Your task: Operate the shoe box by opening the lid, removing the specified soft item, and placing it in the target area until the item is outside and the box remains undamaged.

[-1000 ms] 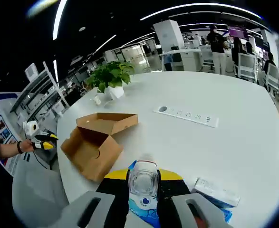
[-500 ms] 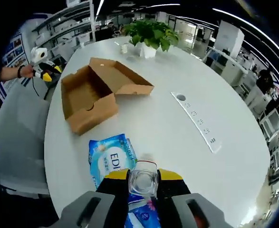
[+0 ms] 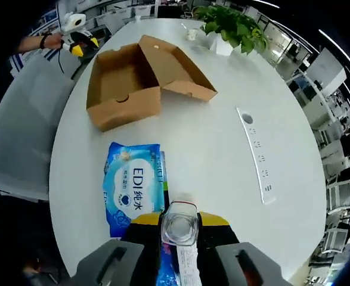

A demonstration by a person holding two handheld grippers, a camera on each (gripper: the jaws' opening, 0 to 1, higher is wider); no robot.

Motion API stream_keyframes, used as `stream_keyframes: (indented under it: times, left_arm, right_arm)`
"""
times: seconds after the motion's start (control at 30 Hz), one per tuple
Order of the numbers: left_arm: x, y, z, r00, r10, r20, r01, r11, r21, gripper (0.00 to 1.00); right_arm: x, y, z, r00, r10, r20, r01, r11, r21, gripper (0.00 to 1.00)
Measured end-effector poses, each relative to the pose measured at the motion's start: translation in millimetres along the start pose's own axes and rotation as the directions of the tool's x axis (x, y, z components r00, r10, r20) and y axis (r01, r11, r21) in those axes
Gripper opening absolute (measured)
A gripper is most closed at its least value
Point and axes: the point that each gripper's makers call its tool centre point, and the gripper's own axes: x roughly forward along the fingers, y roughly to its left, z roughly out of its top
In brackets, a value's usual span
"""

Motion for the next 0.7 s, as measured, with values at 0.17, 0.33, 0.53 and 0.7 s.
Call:
stream_keyframes:
  times: [0.17, 0.33, 0.53, 0.7]
  left_arm:
    - [1.4, 0.3, -1.3, 1.0, -0.001, -0.004, 0.001, 1.0, -0.004, 0.35]
    - [2.9, 0.1, -2.9, 1.0, -0.001, -0.009, 0.001, 1.0, -0.009, 0.35]
    - [4.0, -0.2, -2.7, 1.0, -0.002, -0.011, 0.001, 1.0, -0.013, 0.35]
    - [3.6, 1.7, -3.5, 1.0, 0.005, -0.012, -0.005, 1.0, -0.015, 0.35]
  right_arm:
    - [5.7, 0.3, -4.8, 1.0, 0.005, -0.022, -0.005, 1.0, -0.01, 0.17]
    - [13.3, 2.1, -10.7, 0.999, 0.017, -0.047, -0.018, 1.0, -0.025, 0.17]
    - [21.8, 0.4, -16.0, 0.997, 0.021, -0.074, -0.024, 0.999, -0.035, 0.18]
    - [28.1, 3.7, -18.6, 0.995, 0.044, -0.087, -0.048, 0.998, -0.042, 0.18]
